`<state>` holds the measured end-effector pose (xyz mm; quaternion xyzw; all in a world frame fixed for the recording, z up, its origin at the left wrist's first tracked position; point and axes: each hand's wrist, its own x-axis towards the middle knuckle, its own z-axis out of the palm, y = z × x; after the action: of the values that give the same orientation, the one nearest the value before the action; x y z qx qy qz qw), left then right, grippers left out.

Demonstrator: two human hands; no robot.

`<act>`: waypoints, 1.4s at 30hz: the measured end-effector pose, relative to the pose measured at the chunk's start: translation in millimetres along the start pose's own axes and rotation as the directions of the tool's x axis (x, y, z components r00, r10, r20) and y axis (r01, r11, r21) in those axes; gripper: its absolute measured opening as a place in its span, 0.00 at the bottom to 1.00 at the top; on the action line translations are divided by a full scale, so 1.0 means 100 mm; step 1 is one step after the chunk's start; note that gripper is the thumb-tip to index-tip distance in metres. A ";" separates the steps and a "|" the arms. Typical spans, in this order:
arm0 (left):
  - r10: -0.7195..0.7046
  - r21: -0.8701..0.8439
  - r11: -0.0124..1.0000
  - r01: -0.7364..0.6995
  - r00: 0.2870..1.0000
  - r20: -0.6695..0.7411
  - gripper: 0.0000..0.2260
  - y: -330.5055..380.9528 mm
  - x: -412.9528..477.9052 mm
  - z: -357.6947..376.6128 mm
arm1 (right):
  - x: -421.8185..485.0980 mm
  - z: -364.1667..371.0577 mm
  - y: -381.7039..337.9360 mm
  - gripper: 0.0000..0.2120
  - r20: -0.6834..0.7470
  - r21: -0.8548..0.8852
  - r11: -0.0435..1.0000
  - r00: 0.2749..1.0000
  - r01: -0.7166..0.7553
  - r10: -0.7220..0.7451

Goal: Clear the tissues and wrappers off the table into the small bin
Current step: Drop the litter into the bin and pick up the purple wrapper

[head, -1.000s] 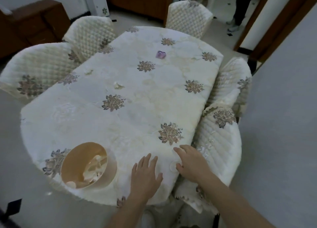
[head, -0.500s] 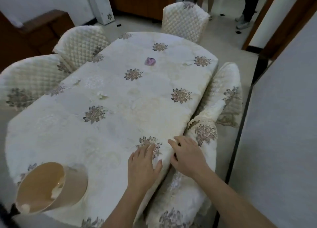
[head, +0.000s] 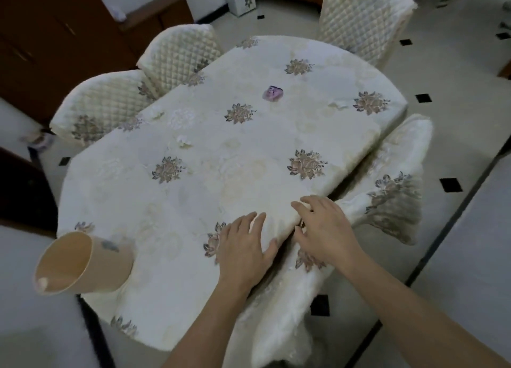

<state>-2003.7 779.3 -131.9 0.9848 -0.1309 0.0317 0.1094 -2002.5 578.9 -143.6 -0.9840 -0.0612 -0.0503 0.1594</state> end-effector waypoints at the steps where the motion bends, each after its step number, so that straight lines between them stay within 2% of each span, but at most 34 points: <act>1: -0.011 0.007 1.000 0.011 1.000 0.000 0.24 0.06 0.05 0.02 | 0.04 0.00 0.08 0.24 0.011 0.006 1.000 1.000 0.009 -0.009; 14: -0.046 -0.012 0.999 0.046 0.999 -0.023 0.25 0.93 1.22 0.44 | 0.84 -0.33 1.31 0.24 0.051 -0.019 0.996 0.995 0.092 -0.091; 27: -0.226 -0.048 0.973 0.226 0.974 -0.003 0.24 1.69 2.60 0.82 | 2.21 -0.53 2.69 0.24 0.149 0.007 0.982 0.971 0.188 -0.187; 38: -0.407 0.016 0.913 0.408 0.912 -0.044 0.25 2.38 3.59 1.08 | 3.21 -0.62 3.74 0.23 0.175 0.094 0.938 0.922 0.333 -0.345; 42: -0.551 -0.001 0.835 0.551 0.835 -0.019 0.27 2.93 3.99 1.28 | 3.56 -0.74 4.48 0.22 0.131 0.183 0.895 0.892 0.408 -0.433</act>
<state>-1692.8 374.5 -159.4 0.9808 0.1588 0.0082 0.1128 -1595.5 170.3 -169.7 -0.9331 -0.2899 0.0043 0.2128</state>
